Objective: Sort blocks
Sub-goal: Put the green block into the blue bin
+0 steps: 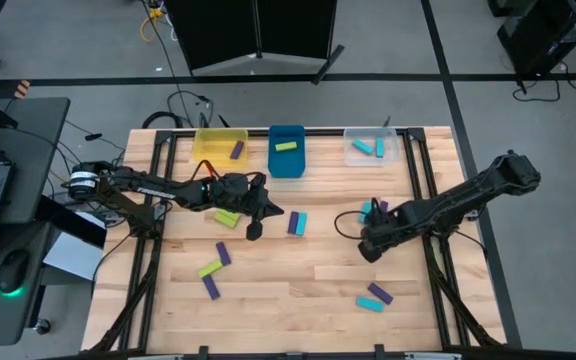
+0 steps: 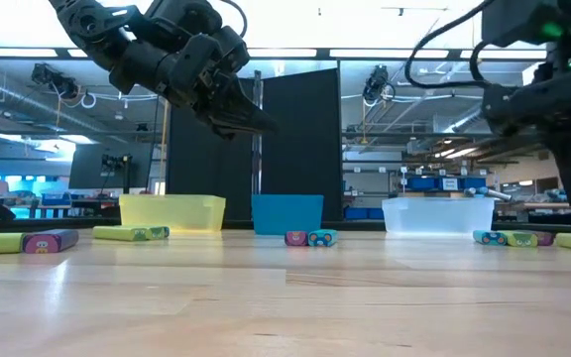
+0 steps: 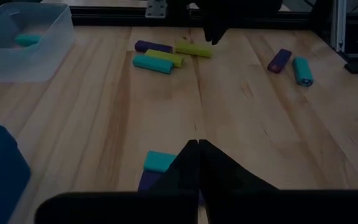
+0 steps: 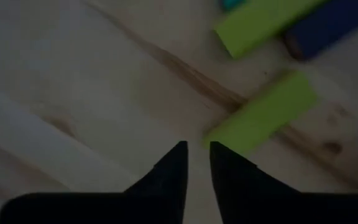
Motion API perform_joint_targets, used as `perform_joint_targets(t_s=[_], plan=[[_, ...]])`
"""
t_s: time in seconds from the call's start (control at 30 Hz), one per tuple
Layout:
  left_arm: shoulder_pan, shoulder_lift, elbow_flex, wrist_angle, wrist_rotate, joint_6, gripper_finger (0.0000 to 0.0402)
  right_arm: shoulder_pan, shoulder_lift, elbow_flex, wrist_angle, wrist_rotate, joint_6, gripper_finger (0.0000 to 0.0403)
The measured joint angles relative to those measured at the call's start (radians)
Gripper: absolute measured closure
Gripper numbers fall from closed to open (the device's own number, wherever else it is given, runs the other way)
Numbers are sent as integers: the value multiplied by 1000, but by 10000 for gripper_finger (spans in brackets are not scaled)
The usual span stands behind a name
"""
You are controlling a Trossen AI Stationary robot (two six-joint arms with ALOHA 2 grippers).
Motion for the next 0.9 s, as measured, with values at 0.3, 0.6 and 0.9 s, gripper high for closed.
perform_joint_targets(t_s=[0.3,0.6,0.9], plan=[[0,0,0,-4,0,-1,390,56,0,-81,0,38,341,223],[0,0,0,-3,0,-21,390,57,-5,-194,161,44,424,193],[0,0,0,3,-3,-26,390,57,-4,-203,150,48,410,229]])
